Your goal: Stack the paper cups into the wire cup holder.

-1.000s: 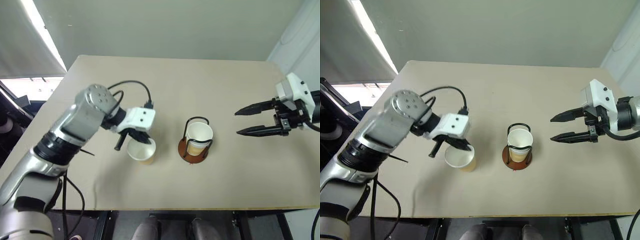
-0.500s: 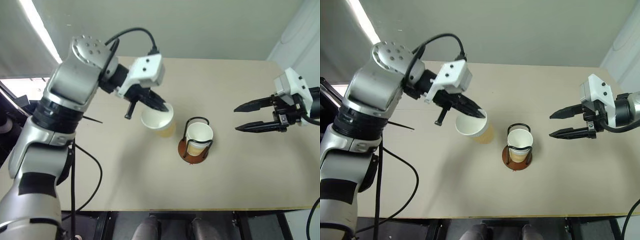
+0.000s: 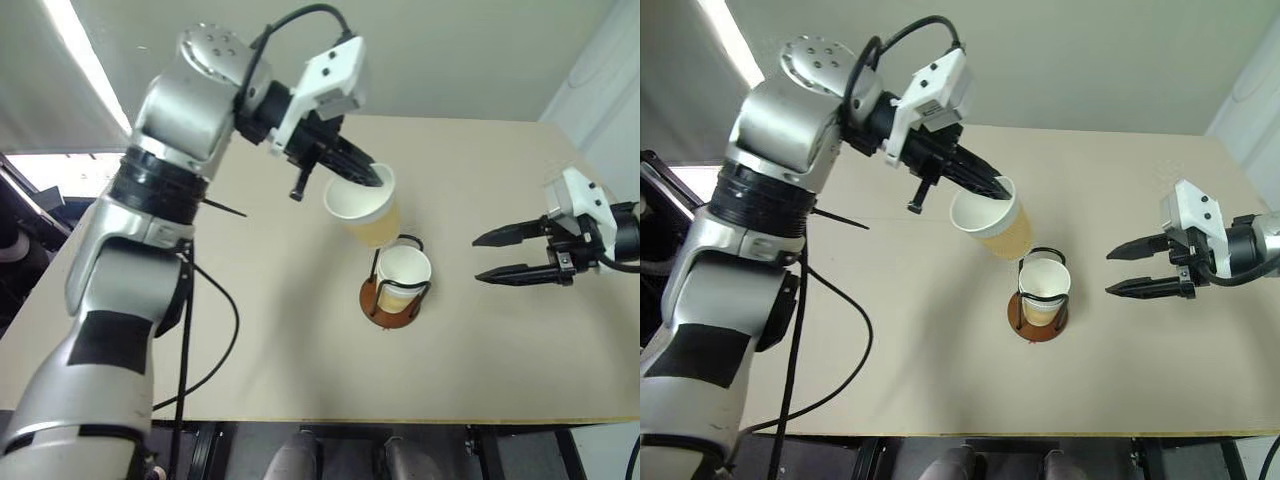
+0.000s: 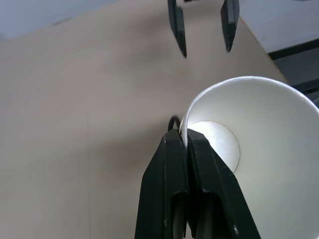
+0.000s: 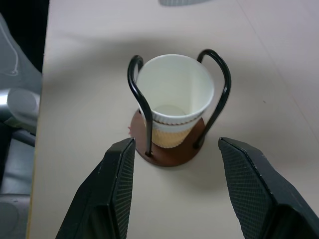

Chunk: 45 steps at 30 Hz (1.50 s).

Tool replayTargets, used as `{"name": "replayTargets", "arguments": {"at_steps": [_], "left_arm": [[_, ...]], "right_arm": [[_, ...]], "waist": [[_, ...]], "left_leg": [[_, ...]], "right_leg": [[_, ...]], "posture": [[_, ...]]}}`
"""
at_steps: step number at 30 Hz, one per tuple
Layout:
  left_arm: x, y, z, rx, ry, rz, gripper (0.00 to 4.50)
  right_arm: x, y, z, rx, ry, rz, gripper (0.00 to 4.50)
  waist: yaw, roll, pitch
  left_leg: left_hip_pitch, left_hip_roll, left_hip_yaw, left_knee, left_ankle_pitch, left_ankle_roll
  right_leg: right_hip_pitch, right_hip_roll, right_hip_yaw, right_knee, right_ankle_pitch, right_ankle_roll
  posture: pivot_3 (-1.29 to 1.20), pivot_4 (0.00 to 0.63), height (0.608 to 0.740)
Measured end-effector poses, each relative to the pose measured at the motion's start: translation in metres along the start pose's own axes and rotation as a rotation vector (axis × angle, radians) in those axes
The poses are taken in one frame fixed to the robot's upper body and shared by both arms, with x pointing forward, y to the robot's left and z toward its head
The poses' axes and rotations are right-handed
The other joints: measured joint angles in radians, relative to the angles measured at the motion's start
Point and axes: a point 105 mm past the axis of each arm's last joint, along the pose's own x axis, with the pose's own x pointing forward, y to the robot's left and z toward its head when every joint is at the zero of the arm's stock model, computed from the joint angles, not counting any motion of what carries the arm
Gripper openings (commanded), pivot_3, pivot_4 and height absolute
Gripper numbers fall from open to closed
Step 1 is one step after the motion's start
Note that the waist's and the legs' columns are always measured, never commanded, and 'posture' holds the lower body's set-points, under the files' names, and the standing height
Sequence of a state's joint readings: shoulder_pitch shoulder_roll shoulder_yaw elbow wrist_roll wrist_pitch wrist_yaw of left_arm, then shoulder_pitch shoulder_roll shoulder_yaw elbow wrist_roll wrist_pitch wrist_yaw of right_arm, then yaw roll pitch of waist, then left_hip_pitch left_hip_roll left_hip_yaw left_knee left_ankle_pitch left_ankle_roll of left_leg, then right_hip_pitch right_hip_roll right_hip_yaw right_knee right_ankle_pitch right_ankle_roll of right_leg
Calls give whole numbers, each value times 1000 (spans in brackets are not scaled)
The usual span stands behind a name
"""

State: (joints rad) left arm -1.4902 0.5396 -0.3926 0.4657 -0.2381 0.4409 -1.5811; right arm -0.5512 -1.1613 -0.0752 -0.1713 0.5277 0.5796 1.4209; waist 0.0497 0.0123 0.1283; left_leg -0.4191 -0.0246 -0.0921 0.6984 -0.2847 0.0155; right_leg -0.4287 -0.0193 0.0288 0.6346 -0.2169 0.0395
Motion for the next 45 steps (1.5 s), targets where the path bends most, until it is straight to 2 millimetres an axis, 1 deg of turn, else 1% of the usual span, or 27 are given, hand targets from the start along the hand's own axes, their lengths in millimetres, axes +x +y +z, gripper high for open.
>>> {"name": "replayTargets", "arguments": {"at_steps": [4, 12, 15, 17, 23, 28, 33, 35, 39, 42, 45], "left_arm": [[14, 1, -2, 0, 0, -37, 29], [37, -1, 2, 44, -12, -102, 29], [43, -2, 4, 67, -14, -118, 29], [47, -2, 2, 73, 6, -124, 29], [54, -2, -4, 110, 44, -137, 29], [57, -2, -3, 116, 43, -143, 29], [63, -1, -7, 101, 41, -152, 29], [66, -1, -8, 102, 43, -156, 29], [66, 1, -14, 102, 62, -153, 29], [69, 1, -20, 102, 85, -159, 29], [72, 0, -21, 106, 91, -167, 29]], "right_arm": [[0, 5, 0, -12, -1, -9, 2667], [-3, 11, -3, -9, 11, -21, 2667], [-5, 10, 0, -22, 9, -41, 2667], [-7, 10, 3, -35, 12, -49, 2667], [-15, 8, 10, -54, 8, -91, 2667], [-19, 7, 13, -53, 28, -114, 2667], [-33, 6, 33, -110, 26, -163, 2667], [-36, 7, 41, -122, 12, -171, 2667], [-39, 11, 49, -147, 4, -184, 2667], [-42, 11, 51, -153, 6, -197, 2667], [-44, 11, 50, -147, 5, -206, 2667]], "waist": [[0, 0, 0], [9, 0, 0], [9, 0, 0], [9, 0, 0], [10, 0, 0], [11, 0, 0], [11, 0, 0], [12, 0, 0], [12, 0, 0], [12, 0, 0], [13, 0, 0]], "left_leg": [[0, 0, 0, 0, 0, 0], [-1, 0, 1, 0, 0, 0], [-1, 0, 1, 0, 0, 0], [-1, 0, 1, 0, 0, 0], [-1, 0, 1, 1, 0, 0], [-1, 0, 1, 1, 0, 0], [-1, 0, 1, 1, 0, 0], [-1, 0, 1, 1, 0, 0], [-1, 0, 1, 1, 0, 0], [-1, 0, 1, 1, 0, 1], [-1, 0, 2, 2, 0, 1]], "right_leg": [[0, 0, 0, 0, 0, 0], [1, 0, 0, -2, 1, 2], [1, 0, 0, -2, 1, 2], [1, 0, 0, -2, 1, 2], [1, 0, 0, -2, 1, 2], [1, 0, 0, -2, 1, 2], [1, 0, 0, -1, 1, 2], [1, 0, 0, -1, 1, 2], [1, 0, 0, -1, 1, 2], [1, 0, 0, -1, 1, 3], [1, 0, 0, -1, 1, 3]], "posture": [[0, 150, 740], [0, 150, 740], [0, 150, 740], [0, 150, 740], [0, 150, 740], [0, 150, 740], [0, 150, 740], [0, 150, 740], [0, 150, 740], [0, 150, 740], [0, 150, 740]]}}
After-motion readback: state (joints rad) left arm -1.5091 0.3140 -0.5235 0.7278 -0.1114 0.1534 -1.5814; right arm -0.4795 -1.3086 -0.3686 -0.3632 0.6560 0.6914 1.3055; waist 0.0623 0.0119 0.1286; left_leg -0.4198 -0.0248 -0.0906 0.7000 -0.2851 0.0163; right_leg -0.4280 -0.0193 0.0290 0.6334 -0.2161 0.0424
